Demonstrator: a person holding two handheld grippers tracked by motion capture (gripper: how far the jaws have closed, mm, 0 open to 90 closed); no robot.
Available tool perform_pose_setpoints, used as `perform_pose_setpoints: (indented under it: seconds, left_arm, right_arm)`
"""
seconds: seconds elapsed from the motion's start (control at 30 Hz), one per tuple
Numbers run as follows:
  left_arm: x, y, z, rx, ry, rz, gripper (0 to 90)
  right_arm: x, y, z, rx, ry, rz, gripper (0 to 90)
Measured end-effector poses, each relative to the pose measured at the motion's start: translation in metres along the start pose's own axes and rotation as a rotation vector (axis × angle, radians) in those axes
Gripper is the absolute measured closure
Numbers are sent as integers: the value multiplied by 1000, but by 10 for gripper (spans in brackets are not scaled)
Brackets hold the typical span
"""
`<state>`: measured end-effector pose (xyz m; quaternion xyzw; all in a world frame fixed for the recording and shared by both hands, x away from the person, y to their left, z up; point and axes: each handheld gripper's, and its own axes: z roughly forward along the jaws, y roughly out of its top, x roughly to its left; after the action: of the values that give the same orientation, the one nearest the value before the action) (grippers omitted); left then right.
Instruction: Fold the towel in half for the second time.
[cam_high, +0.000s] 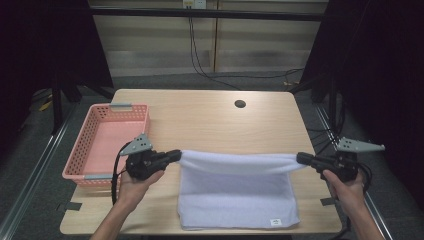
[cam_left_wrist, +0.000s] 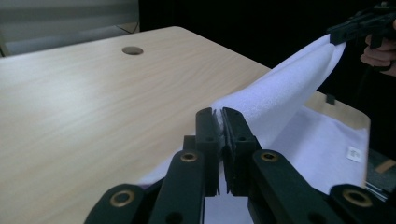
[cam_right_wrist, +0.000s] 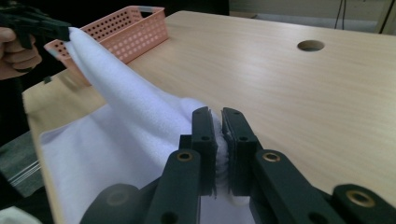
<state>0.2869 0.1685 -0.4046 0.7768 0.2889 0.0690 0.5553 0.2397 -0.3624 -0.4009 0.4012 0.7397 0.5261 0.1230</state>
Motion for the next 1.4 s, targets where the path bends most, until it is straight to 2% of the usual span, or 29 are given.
perform_pose_setpoints:
  seconds: [0.07,0.1,0.17,0.23,0.3,0.4,0.43,0.47,0.53,0.63,0.67,0.73,0.77,0.8,0.83,0.87,0.9,0.97,1.03,1.07,1.1,1.13,1.17,1.2,1.23,1.27,1.33,1.4]
  left_arm:
    - [-2,-3,-1,8,-5,-5,862]
    - [-8,-17,-4,33,-20,-16,861]
    - [-12,-33,-4,75,-31,-25,857]
    - [-15,-55,-1,148,-50,-44,855]
    - [-16,-71,2,205,-60,-56,855]
    - [-22,-80,2,257,-86,-58,847]
    - [-24,-81,-1,247,-106,-42,840]
    - [-26,-82,-2,249,-109,-41,838]
    - [-31,-86,-4,269,-109,-34,841]
    - [-36,-87,-8,272,-144,-19,828]
    - [-36,-87,-10,273,-145,-25,815]
    - [-35,-88,-13,262,-151,-39,763]
    - [-33,-85,-17,249,-150,-43,752]
    - [-32,-83,-18,230,-138,-40,741]
    - [-32,-83,-18,230,-138,-40,721]
    - [-25,-77,-19,196,-119,-50,703]
    - [-22,-75,-17,196,-110,-52,701]
    - [-15,-70,-4,226,-111,-45,689]
    - [-8,-67,15,261,-84,-38,681]
    - [-4,-66,25,282,-87,-31,686]
    - [-2,-64,36,294,-61,-23,682]
    - [0,-64,42,299,-58,-24,687]
    - [3,-63,49,305,-73,-27,700]
    - [5,-63,56,324,-54,-15,701]
    - [7,-64,60,333,-45,-17,699]
    - [10,-65,66,353,-58,-31,698]
    - [11,-68,71,381,-51,-23,697]
    - [10,-69,72,374,-46,-24,693]
  right_arm:
    - [8,-9,-6,10,5,0,843]
    - [14,-18,-8,24,10,-6,842]
    - [22,-32,-9,49,13,-26,840]
    - [28,-52,-7,117,28,-11,839]
    - [30,-67,-5,176,33,-3,837]
    - [33,-85,-2,231,50,5,826]
    - [35,-85,-2,237,52,-8,825]
    - [37,-84,-3,229,72,-15,824]
    - [40,-84,-5,230,75,-19,823]
    - [44,-86,-8,261,74,-23,814]
    - [46,-87,-9,277,75,-19,797]
    - [52,-87,-13,292,43,-37,716]
    - [53,-87,-15,282,26,-15,637]
    - [54,-88,-17,271,1,4,618]
    - [54,-88,-17,271,1,4,618]
    - [55,-86,-18,253,-67,-4,573]
    - [54,-85,-16,247,-66,-3,572]
    - [53,-82,-9,237,-52,9,556]
    - [54,-75,8,264,-55,-20,575]
    - [54,-73,14,271,-39,-19,579]
    - [54,-70,23,289,-3,-14,578]
    - [54,-68,35,297,-15,-23,570]
    - [53,-67,42,310,-8,-19,565]
    - [52,-66,52,322,-3,-22,562]
    - [50,-65,63,340,-11,-22,546]
    - [49,-65,69,359,-10,-21,545]
    - [46,-65,81,379,-22,-24,539]
    - [42,-67,91,430,-34,-32,586]
